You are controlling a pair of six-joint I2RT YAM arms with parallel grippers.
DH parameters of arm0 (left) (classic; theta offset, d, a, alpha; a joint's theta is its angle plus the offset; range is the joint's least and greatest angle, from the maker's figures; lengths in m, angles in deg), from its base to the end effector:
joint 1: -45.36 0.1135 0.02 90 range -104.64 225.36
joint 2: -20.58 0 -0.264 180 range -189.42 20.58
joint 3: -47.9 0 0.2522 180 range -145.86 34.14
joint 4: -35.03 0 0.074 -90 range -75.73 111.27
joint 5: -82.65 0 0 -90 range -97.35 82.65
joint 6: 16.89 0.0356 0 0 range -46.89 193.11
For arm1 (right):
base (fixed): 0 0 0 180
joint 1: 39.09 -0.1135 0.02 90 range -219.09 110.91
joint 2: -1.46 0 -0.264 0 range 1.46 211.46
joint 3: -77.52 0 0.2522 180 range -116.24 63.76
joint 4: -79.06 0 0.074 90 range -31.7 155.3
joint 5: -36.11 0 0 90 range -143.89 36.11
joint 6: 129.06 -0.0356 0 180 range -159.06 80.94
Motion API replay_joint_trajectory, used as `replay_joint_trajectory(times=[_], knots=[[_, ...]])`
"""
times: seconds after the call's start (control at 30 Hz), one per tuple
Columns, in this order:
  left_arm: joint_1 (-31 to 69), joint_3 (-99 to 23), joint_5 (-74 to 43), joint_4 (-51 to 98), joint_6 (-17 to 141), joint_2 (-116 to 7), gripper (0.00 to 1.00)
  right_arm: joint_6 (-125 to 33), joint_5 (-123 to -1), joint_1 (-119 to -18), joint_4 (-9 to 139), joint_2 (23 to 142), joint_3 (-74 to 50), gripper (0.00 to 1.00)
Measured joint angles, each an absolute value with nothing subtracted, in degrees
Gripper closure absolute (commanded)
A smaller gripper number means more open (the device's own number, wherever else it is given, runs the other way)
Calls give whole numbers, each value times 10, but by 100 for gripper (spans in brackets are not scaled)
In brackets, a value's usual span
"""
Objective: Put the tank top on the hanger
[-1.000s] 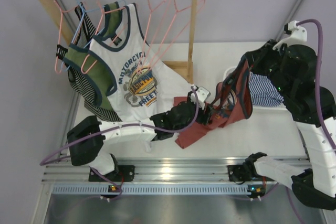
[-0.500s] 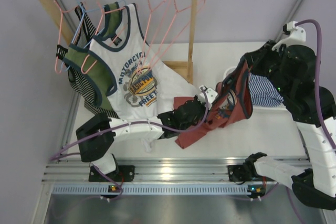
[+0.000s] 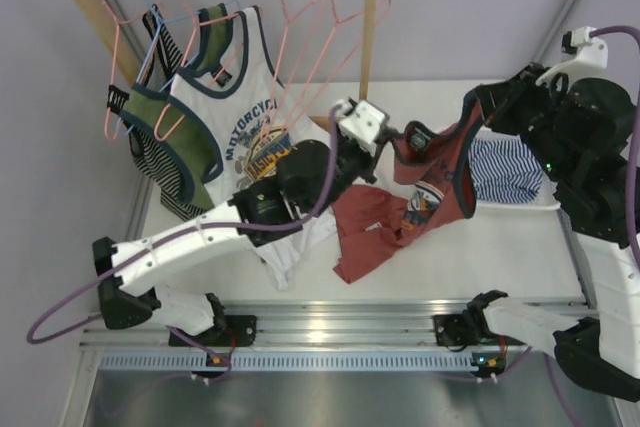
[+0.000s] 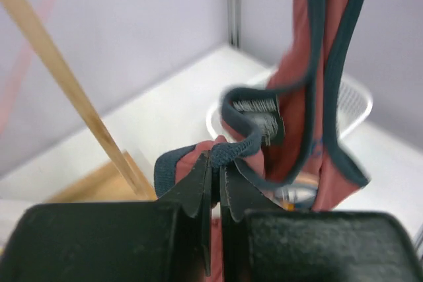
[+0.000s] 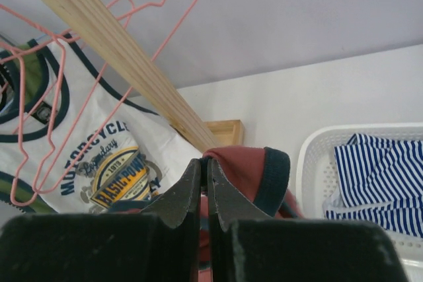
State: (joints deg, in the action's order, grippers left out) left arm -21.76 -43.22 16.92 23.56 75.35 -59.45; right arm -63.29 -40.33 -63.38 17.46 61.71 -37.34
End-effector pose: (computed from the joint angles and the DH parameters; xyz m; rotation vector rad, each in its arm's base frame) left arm 0.1411 -0.2967 0.4213 0.6170 1.4805 -0.5512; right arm 0.1336 0.0512 0.5351 0.1778 1.6989 0.4335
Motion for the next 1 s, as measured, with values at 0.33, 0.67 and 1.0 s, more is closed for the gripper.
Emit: replay_joint_trajectory(times=[0.33, 0.67, 1.0], knots=[[-218, -741, 172, 79, 821, -519, 100, -619, -431, -635, 193, 649, -516, 100], [-218, -860, 163, -33, 835, -544, 100, -621, -476, -637, 226, 649, -573, 100], [-218, -656, 142, -89, 751, -480, 100, -634, -477, -637, 242, 568, -349, 100]])
